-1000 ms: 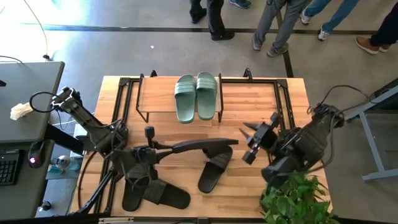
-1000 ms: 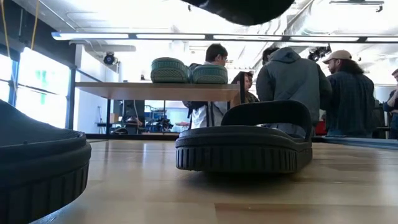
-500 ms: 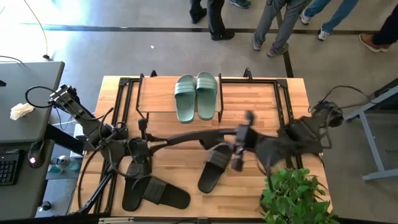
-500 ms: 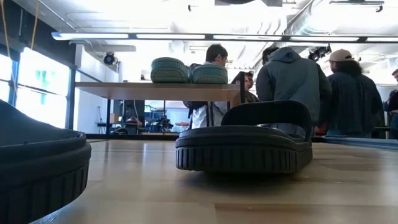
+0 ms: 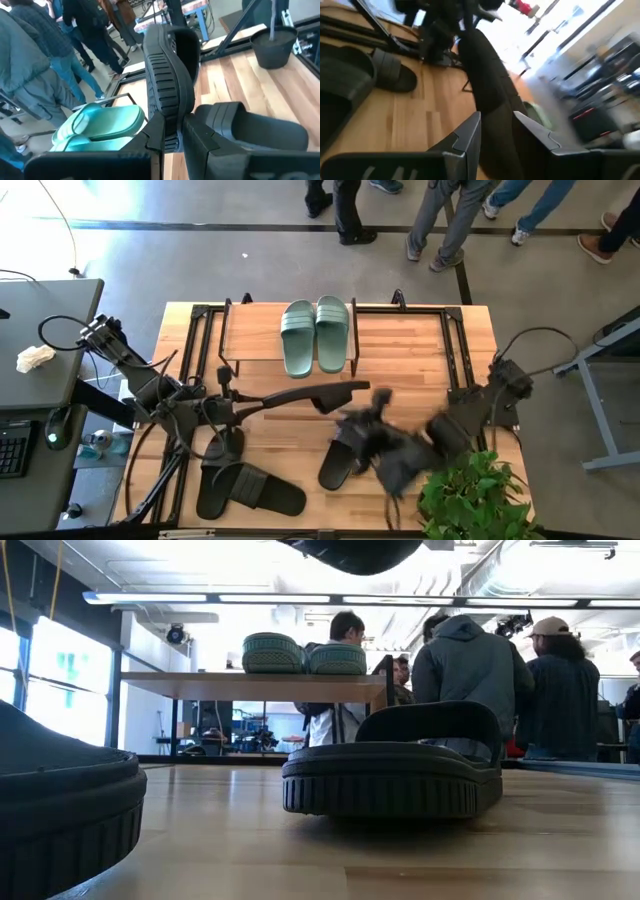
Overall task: Pick and place slides into the shelf
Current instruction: Put the black slide under the shelf
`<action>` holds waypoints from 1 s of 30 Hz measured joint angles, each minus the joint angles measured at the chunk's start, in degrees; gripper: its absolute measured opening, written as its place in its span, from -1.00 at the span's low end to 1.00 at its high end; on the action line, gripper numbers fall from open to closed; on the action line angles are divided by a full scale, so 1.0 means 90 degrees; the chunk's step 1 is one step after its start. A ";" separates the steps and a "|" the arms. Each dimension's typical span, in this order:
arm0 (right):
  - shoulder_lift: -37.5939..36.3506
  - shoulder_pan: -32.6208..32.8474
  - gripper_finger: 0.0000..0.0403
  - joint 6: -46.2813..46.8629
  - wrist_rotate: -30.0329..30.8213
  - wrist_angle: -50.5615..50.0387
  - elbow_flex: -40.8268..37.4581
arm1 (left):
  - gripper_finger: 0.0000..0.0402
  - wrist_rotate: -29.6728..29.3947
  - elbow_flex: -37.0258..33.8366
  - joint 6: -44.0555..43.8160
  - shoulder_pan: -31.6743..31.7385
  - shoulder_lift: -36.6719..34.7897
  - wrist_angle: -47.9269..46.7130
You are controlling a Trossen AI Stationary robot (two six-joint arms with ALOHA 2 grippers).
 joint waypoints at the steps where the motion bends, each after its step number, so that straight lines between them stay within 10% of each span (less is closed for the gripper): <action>1: 0.0065 0.0205 -0.49 0.0206 0.0246 -0.0204 0.0000 | -0.86 0.0010 0.0002 -0.0023 0.0000 -0.0050 -0.0029; 13: 0.0823 0.0840 -0.49 0.5914 0.2584 -0.4005 -0.0102 | -0.86 0.0061 0.0002 -0.0172 0.0000 -0.0683 -0.0491; 24: 0.0506 0.0106 -0.49 0.5211 0.2365 -0.3510 -0.0423 | -0.86 0.0070 0.0002 -0.0177 0.0002 -0.0691 -0.0479; 30: 0.0188 -0.0601 -0.49 0.2448 0.0873 -0.1195 -0.0423 | -0.86 0.0091 0.0002 -0.0129 0.0002 -0.0693 -0.0482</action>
